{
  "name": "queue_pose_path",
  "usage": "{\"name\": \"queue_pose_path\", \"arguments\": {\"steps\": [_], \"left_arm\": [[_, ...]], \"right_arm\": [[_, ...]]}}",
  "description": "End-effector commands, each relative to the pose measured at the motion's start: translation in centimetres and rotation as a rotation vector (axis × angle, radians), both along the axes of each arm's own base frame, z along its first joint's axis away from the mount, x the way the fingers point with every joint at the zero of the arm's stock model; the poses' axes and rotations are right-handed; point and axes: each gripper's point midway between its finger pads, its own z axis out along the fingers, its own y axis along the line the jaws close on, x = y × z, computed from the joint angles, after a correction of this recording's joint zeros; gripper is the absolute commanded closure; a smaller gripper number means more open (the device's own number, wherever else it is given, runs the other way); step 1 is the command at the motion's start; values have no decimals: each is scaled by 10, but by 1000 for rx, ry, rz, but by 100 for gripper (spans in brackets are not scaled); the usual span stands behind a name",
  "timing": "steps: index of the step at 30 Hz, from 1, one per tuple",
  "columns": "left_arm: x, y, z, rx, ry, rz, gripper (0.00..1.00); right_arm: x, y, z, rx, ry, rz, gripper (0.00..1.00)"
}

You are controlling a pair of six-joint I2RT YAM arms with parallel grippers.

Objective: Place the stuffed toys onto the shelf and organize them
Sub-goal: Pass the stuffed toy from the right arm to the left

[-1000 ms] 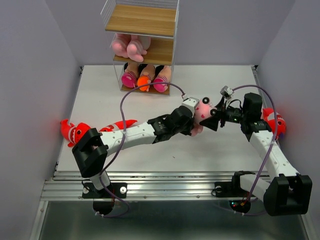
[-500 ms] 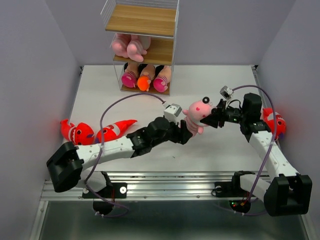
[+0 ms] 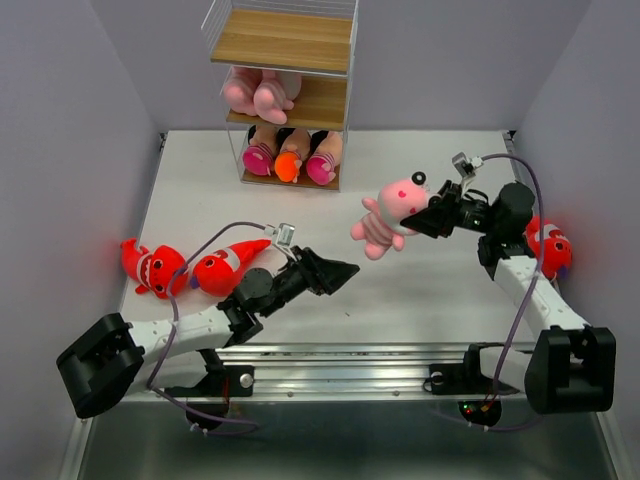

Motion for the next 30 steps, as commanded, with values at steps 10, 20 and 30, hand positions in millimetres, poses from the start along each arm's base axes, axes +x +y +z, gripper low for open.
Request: {"name": "queue_pose_path", "arguments": {"steps": [10, 20, 30], "left_arm": [[2, 6, 114, -325, -223, 24, 19], [17, -20, 117, -283, -197, 1, 19], [21, -40, 122, -284, -184, -50, 21]], "right_arm": [[-49, 4, 96, 346, -24, 184, 99], [-68, 3, 99, 354, -72, 180, 99], [-77, 3, 99, 351, -111, 177, 99]]}}
